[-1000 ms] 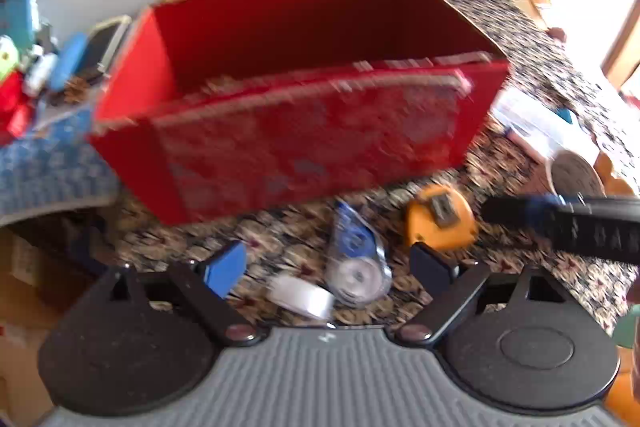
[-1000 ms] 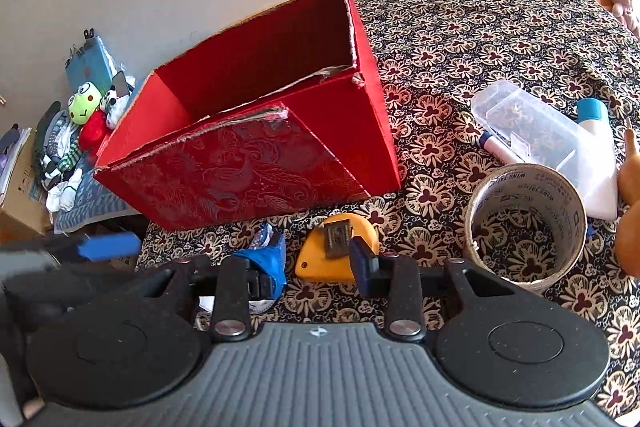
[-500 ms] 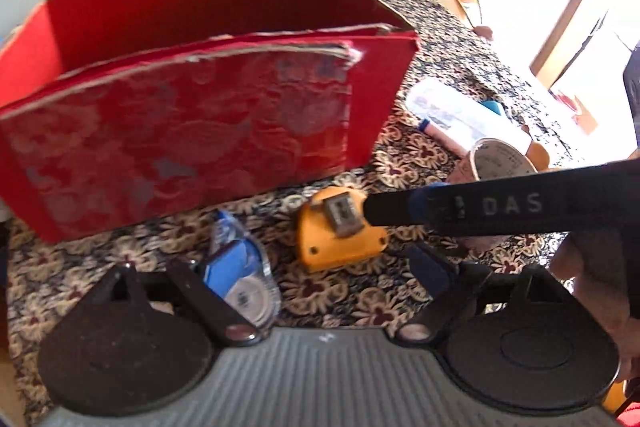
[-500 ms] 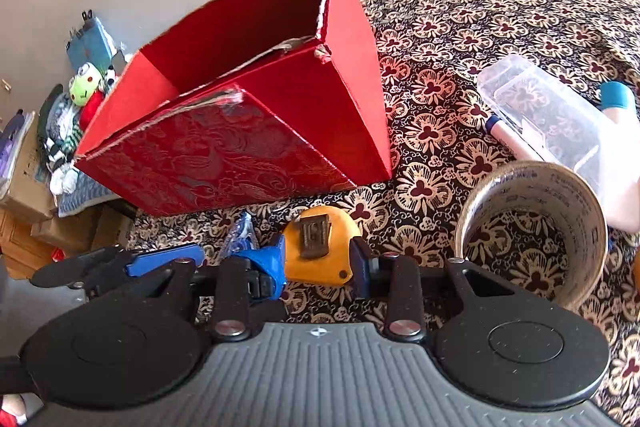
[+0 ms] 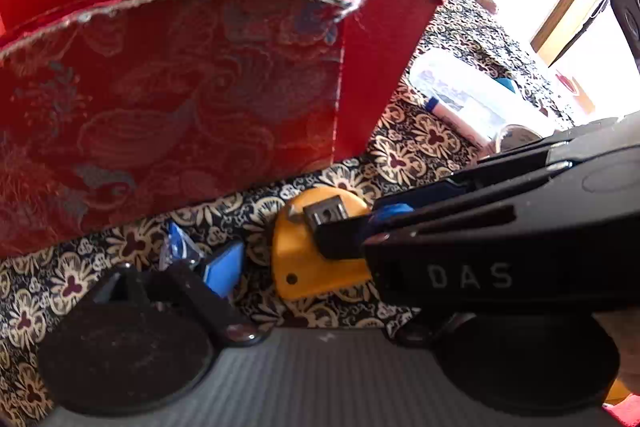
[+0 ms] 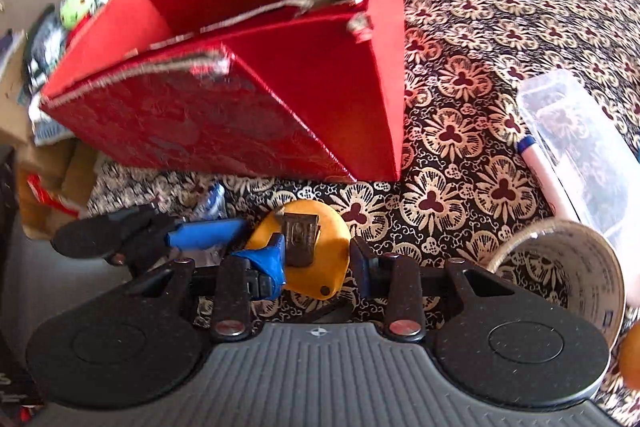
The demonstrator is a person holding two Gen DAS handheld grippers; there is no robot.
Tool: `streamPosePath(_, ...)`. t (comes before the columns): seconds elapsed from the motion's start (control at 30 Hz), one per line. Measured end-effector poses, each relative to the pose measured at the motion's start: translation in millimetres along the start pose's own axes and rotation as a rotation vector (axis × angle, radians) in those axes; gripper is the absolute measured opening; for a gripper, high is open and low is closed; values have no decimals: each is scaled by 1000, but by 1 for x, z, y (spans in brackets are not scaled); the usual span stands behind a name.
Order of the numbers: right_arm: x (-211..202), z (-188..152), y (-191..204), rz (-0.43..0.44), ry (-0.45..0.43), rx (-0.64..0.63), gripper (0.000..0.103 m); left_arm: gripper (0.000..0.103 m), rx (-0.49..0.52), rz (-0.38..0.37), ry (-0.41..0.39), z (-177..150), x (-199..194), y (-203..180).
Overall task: Organize rigid objects
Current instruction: 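Close the right tool on the yellow tape measure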
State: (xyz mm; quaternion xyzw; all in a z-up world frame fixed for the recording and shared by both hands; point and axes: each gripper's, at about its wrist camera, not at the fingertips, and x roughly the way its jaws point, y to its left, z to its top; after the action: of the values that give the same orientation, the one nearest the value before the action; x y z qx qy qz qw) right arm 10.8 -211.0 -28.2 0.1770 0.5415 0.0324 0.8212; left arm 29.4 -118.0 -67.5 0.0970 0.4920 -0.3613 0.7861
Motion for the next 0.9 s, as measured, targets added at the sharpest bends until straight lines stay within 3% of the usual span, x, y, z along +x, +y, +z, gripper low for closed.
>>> streamPosePath(0.47,8,15,-21,128,57,112,22,88,8,-1,-21,9,5,7)
streamPosePath(0.67,8,16,-15,125,65,81,23,82,-18,-4,-27,5,3,7)
streamPosePath(0.77,8,9,-7,102,41,52,23,58,-32,4,-21,1,-1,6)
streamPosePath(0.9,4,3,0,76,30,27,21,58,-62,-27,-12,-5,-9,9)
